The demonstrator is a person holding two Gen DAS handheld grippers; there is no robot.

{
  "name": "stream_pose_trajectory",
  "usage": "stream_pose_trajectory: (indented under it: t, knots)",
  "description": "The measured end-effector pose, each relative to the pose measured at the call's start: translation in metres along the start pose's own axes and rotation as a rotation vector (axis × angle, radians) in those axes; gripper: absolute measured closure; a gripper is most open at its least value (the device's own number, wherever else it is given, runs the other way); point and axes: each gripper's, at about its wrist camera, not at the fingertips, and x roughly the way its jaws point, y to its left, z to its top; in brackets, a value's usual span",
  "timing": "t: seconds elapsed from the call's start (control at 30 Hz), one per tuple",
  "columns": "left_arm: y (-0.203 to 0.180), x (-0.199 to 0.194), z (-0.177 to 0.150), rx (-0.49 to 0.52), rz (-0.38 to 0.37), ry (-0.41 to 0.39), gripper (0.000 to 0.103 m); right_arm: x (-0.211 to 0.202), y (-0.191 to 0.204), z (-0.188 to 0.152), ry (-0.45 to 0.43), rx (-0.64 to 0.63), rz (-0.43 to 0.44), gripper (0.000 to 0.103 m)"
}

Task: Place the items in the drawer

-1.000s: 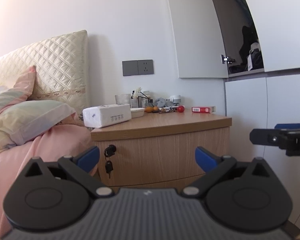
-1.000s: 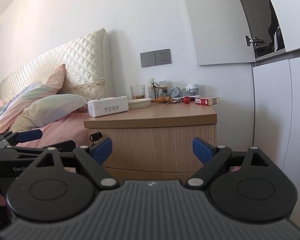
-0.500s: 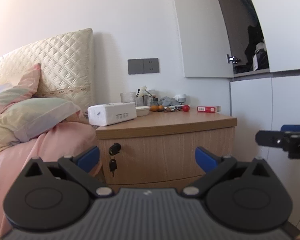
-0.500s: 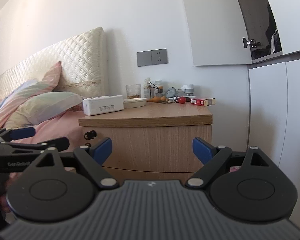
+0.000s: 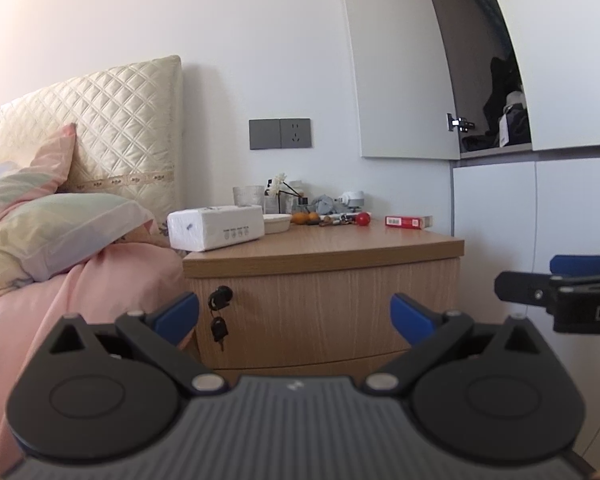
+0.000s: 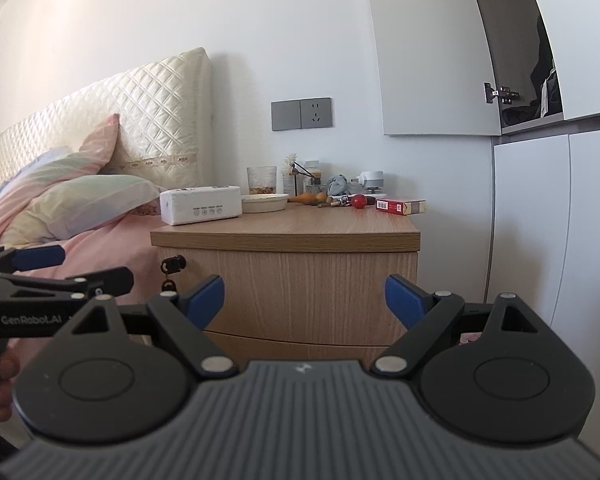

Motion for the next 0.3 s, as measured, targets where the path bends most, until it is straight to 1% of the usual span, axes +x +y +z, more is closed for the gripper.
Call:
stream_pose_trajectory:
  t: [0.3]
  knots:
    - [-0.0008, 0.0001, -0.0012, -0.001, -0.013, 0.008, 0.000, -0.0008, 0.0000, -0.0005, -0.001, -0.006, -0.003, 0.014]
